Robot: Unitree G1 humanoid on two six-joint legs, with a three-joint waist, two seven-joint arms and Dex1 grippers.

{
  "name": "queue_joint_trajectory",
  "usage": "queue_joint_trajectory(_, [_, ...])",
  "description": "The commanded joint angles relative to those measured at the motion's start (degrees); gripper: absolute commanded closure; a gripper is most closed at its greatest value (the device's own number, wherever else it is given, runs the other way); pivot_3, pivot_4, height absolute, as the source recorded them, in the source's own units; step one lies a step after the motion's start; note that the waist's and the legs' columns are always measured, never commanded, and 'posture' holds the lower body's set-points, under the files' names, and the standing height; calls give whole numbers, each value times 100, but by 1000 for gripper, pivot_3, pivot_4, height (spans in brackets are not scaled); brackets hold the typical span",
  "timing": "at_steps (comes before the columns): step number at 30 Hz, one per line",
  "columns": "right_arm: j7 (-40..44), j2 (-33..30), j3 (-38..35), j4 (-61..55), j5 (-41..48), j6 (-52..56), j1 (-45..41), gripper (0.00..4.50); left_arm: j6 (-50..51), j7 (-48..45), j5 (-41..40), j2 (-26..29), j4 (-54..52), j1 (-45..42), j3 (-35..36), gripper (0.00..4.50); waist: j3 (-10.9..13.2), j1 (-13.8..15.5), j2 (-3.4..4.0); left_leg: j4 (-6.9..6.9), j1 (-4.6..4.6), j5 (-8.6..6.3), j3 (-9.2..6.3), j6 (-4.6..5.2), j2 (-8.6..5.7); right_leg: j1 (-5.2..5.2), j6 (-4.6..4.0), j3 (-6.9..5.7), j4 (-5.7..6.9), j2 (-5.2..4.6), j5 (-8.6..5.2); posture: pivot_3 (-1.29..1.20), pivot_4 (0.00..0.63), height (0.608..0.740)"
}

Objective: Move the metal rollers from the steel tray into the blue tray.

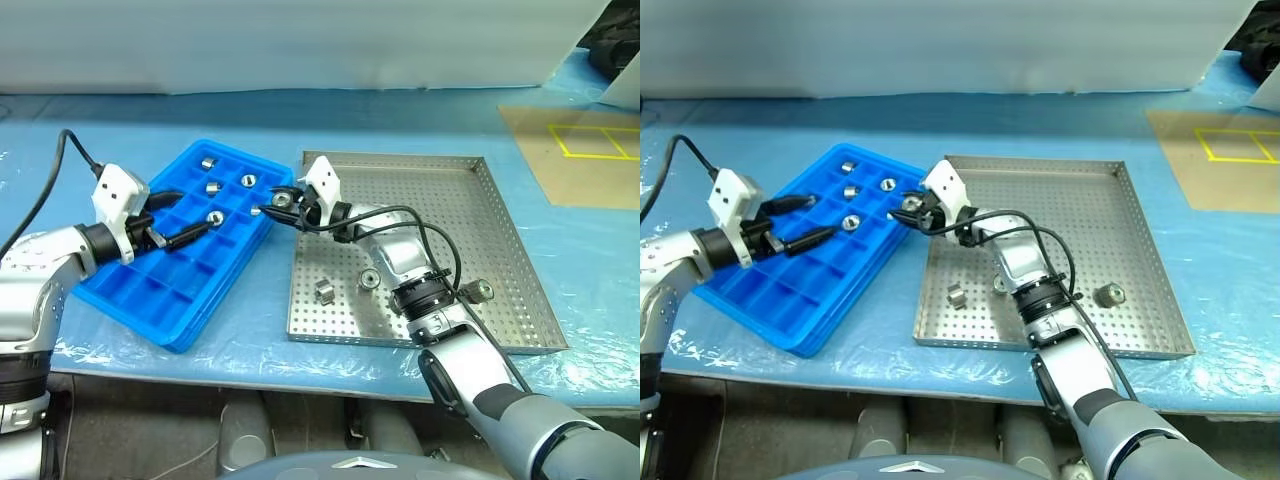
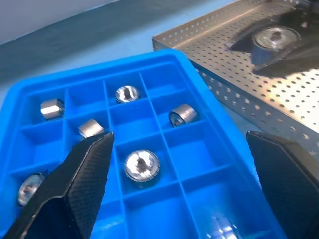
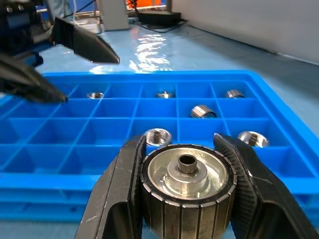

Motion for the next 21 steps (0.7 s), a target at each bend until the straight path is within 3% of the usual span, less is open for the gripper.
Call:
queue_joint_trajectory(1, [166, -27, -8, -185, 47, -163, -148, 2808, 107, 68, -90, 148, -387, 149, 266, 0, 0, 22, 0, 0, -1, 0, 0, 0, -1, 1, 0, -1, 0, -2, 0, 153, 150, 740])
queue_joint_trajectory(6, [158, 0, -103, 9, 66, -197, -273, 2808, 5, 52, 188, 239, -216, 355, 41, 0, 0, 20, 0, 3, 2, 1, 0, -1, -1, 3, 0, -1, 5, -2, 0, 149, 150, 740])
queue_joint_trajectory(21, [-156, -424, -356, -626, 126, 187, 115, 2808, -636, -412, 931, -69, 839, -138, -1171, 0, 0, -13, 0, 3, 4, 2, 0, -3, -2, 3, 0, 2, 5, -1, 1, 21, 150, 740])
